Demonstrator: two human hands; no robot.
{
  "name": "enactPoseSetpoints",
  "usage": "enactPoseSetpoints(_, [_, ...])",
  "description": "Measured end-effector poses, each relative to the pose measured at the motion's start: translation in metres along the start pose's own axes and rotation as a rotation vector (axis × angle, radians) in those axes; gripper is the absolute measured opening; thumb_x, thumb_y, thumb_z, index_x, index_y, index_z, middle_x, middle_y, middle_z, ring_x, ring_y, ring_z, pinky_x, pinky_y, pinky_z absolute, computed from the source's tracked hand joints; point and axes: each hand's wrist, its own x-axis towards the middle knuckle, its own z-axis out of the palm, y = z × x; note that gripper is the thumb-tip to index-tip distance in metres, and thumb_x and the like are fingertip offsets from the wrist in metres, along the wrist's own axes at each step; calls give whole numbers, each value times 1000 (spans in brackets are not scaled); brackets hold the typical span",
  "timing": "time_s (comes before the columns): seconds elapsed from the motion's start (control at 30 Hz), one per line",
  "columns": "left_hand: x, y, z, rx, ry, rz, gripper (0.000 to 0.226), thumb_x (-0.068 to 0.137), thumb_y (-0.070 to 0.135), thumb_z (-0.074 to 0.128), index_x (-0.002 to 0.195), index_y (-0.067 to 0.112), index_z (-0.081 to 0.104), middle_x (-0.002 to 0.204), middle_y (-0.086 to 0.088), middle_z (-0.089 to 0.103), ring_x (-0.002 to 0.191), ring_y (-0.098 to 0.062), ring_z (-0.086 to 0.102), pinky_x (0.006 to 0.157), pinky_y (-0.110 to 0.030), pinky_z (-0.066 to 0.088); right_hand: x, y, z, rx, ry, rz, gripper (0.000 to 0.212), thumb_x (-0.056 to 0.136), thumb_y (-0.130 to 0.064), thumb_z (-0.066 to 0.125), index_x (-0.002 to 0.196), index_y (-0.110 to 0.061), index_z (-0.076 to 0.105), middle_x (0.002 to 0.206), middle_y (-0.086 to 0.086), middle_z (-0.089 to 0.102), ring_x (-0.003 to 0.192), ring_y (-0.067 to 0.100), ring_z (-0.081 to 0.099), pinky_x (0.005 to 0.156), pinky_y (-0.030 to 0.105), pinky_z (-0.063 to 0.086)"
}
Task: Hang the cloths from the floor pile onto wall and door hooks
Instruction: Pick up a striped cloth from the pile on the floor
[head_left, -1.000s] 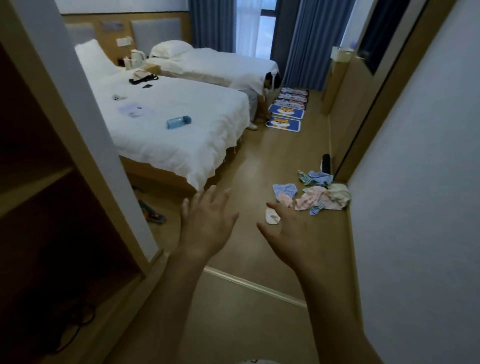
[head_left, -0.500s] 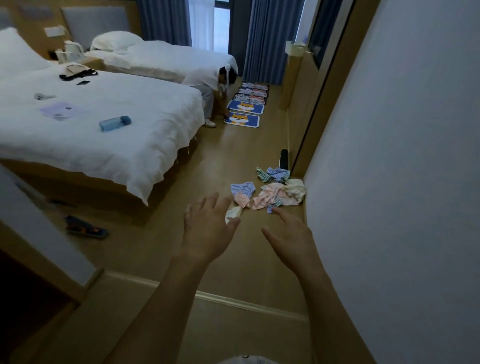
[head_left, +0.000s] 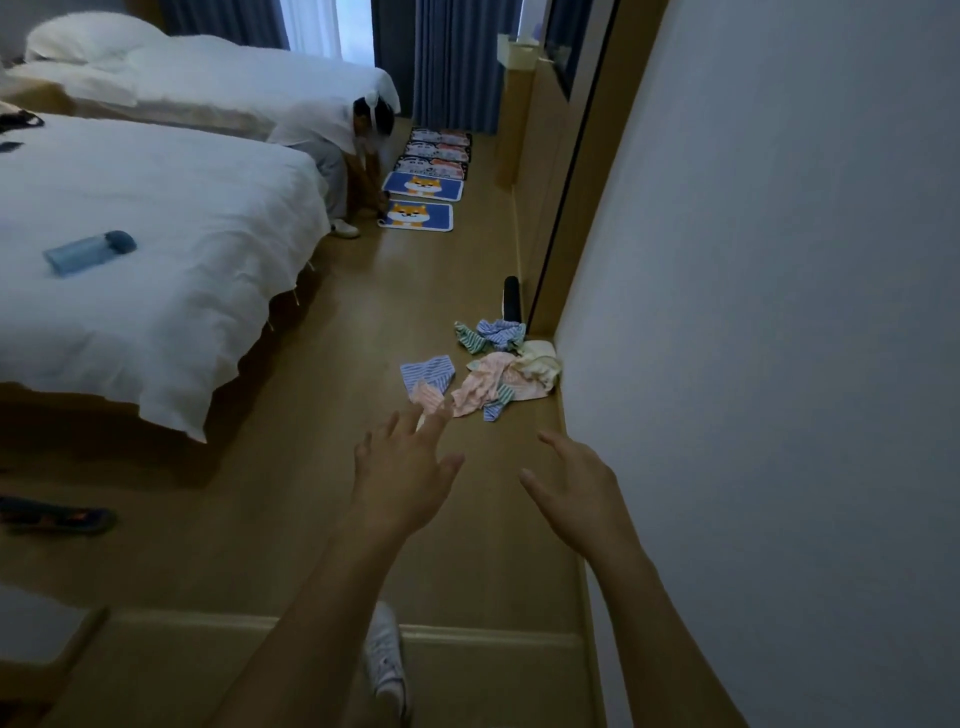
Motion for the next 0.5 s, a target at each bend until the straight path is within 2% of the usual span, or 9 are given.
enactPoseSetpoints(0.2, [113, -9, 8, -27, -23, 44, 57, 95, 54, 44, 148, 37, 29, 158, 2, 27, 146, -24, 21, 116, -51, 19, 114, -15, -8, -96, 8, -4, 52, 89, -37, 62, 137, -21, 48, 135, 4, 52, 122, 19, 50, 98, 29, 40])
enactPoseSetpoints(0.4, [226, -28, 1, -4, -65, 76, 58, 95, 56, 41, 148, 37, 28, 157, 2, 28, 145, -24, 23, 116, -50, 21, 214, -44, -2, -125, -26, 62, 42, 89, -34, 60, 127, -16, 56, 124, 11, 58, 112, 25, 54, 89, 32, 44])
enactPoseSetpoints(0.5, [274, -36, -2, 10, -81, 93, 58, 95, 55, 42, 148, 36, 29, 156, 0, 30, 143, -25, 25, 114, -50, 22, 249, -46, 5, -140, -52, 76, 44, 90, -35, 60, 129, -17, 54, 126, 10, 56, 114, 25, 53, 91, 34, 45])
